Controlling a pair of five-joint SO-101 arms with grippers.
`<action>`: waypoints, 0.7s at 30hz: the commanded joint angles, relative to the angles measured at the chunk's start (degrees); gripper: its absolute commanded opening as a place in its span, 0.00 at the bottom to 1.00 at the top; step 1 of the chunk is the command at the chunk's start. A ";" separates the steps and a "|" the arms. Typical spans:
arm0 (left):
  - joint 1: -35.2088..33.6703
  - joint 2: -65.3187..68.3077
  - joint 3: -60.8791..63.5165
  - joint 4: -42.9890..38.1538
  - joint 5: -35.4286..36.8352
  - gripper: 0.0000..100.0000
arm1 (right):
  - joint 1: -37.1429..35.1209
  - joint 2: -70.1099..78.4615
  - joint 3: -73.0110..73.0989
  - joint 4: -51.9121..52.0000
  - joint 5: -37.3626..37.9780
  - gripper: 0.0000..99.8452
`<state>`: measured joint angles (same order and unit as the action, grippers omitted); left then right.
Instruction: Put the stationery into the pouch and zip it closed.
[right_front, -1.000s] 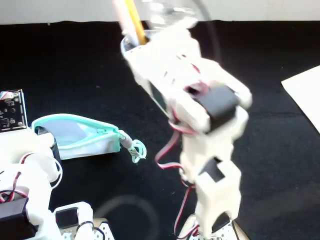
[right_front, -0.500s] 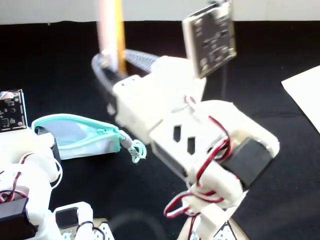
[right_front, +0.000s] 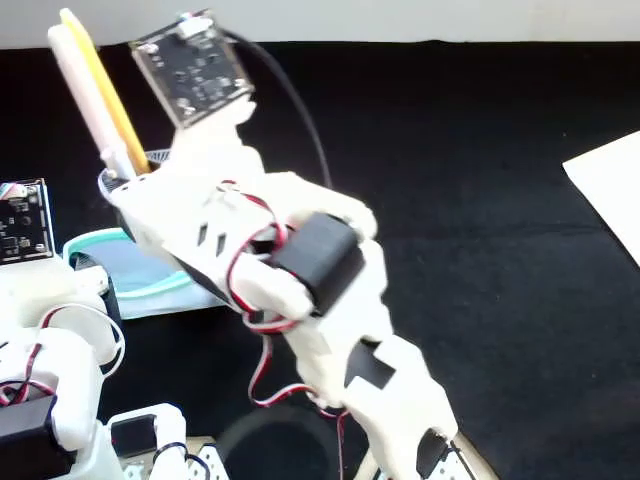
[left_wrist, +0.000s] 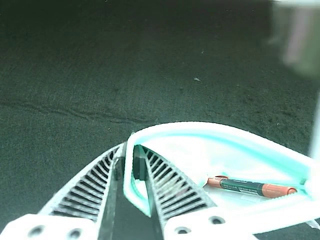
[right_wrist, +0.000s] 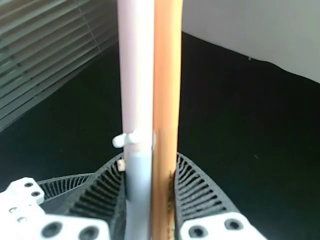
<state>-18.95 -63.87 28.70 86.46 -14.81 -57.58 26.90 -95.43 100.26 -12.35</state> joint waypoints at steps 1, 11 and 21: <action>1.19 0.66 2.07 1.67 -0.26 0.01 | -0.40 1.98 -5.85 -1.19 -1.23 0.01; 1.01 0.66 1.98 1.41 -0.26 0.01 | -0.48 6.20 -5.93 -1.89 -4.57 0.01; 0.84 0.66 1.98 0.53 -0.18 0.01 | -4.35 10.24 -5.93 -2.59 -4.48 0.01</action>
<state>-18.95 -63.87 28.70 86.46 -14.81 -61.27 37.27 -95.34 99.12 -16.75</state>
